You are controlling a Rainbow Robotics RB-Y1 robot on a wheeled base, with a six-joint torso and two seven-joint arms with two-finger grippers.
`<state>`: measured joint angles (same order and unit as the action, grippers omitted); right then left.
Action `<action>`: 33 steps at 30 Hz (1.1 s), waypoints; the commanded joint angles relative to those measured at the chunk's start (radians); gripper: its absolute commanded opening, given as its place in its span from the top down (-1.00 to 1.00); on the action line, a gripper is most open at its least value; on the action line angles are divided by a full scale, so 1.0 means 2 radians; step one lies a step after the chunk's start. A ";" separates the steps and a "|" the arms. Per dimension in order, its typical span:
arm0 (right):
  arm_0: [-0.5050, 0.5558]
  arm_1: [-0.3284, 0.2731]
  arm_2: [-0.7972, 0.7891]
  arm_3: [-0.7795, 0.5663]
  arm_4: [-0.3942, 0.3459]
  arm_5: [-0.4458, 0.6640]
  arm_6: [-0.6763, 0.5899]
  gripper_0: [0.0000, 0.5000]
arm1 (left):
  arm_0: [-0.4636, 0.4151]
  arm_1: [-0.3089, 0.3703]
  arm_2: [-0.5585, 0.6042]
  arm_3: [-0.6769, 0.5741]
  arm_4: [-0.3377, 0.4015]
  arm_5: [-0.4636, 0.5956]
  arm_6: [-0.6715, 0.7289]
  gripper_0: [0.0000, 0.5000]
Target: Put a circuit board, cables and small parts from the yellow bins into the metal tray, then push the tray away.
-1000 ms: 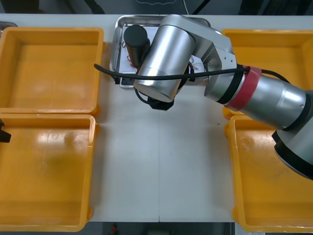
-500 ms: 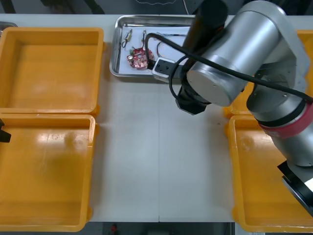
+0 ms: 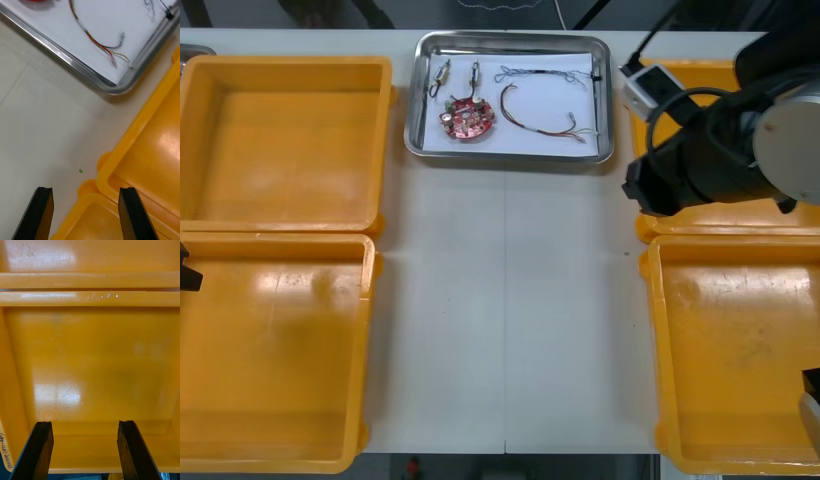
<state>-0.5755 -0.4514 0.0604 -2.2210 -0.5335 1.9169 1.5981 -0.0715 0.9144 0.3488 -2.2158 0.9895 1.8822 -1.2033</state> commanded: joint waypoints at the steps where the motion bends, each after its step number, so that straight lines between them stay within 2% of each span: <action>1: 0.054 -0.051 -0.049 -0.048 -0.014 0.001 -0.037 -1.00 | 0.006 0.012 0.014 -0.012 0.003 -0.005 -0.020 -1.00; 6: 0.111 -0.090 -0.089 -0.079 -0.016 0.001 -0.066 -1.00 | 0.006 0.012 0.014 -0.012 0.003 -0.005 -0.020 -1.00; 9: 0.140 -0.101 -0.116 -0.085 -0.019 0.001 -0.070 -1.00 | 0.006 0.012 0.014 -0.012 0.003 -0.005 -0.020 -1.00; 19: 0.213 -0.103 -0.211 -0.080 -0.065 0.001 -0.081 -1.00 | 0.006 0.012 0.014 -0.012 0.003 -0.005 -0.020 -1.00; 29: 0.249 -0.104 -0.256 -0.055 -0.118 0.001 -0.099 -1.00 | 0.006 0.012 0.014 -0.012 0.003 -0.005 -0.020 -1.00; 33: 0.256 -0.106 -0.258 -0.048 -0.118 0.001 -0.105 -1.00 | 0.006 0.012 0.014 -0.012 0.003 -0.005 -0.020 -1.00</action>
<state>-0.0894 -0.6280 -0.4240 -2.3222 -0.7613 1.9170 1.4457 -0.0714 0.9144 0.3489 -2.2164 0.9895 1.8820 -1.2033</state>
